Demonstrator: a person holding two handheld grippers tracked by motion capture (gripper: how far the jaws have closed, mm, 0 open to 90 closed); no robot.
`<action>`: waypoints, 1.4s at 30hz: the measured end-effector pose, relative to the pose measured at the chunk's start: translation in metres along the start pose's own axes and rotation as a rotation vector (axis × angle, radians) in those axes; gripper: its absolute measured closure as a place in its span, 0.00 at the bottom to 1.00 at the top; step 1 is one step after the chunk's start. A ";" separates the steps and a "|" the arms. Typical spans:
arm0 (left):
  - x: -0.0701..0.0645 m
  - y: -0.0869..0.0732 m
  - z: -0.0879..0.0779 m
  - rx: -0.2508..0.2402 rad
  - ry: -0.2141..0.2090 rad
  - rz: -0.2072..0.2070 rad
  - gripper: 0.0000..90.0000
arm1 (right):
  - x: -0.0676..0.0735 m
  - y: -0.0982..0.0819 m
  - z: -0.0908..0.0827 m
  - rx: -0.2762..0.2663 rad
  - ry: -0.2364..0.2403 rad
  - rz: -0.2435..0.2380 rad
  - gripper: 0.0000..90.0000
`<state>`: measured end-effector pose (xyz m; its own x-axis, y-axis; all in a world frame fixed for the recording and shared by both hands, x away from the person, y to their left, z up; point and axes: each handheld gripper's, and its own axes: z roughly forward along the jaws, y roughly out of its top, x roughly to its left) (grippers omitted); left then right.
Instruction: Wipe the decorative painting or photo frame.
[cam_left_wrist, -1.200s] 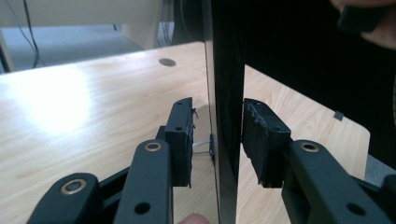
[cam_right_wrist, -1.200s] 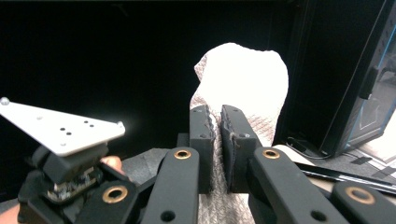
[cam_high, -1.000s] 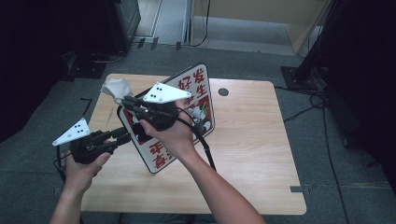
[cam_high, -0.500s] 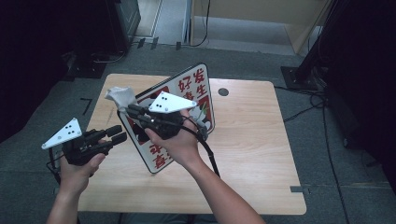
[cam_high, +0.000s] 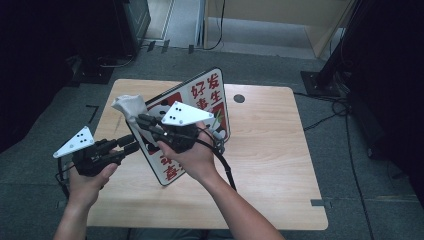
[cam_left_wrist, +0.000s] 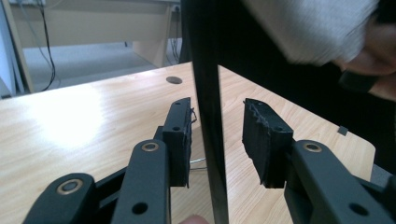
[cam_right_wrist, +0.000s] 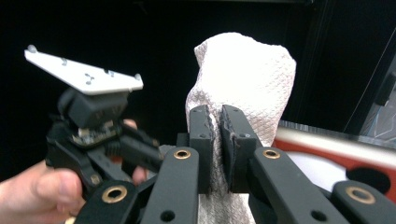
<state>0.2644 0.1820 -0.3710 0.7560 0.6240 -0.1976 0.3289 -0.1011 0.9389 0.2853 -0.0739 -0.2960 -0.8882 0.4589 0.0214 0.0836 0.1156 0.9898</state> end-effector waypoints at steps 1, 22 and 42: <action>-0.001 -0.001 0.001 0.001 0.002 -0.003 0.73 | 0.001 0.003 0.001 -0.003 -0.002 -0.003 0.93; -0.006 0.016 -0.033 -0.169 -0.013 0.009 0.65 | 0.009 -0.005 0.025 0.049 0.023 0.001 0.93; -0.021 0.014 -0.017 -0.129 0.042 0.078 0.99 | 0.010 -0.011 0.021 0.020 0.053 0.043 0.92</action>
<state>0.2435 0.1802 -0.3488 0.7512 0.6503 -0.1131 0.1926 -0.0521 0.9799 0.2850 -0.0519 -0.3100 -0.9062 0.4165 0.0721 0.1311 0.1147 0.9847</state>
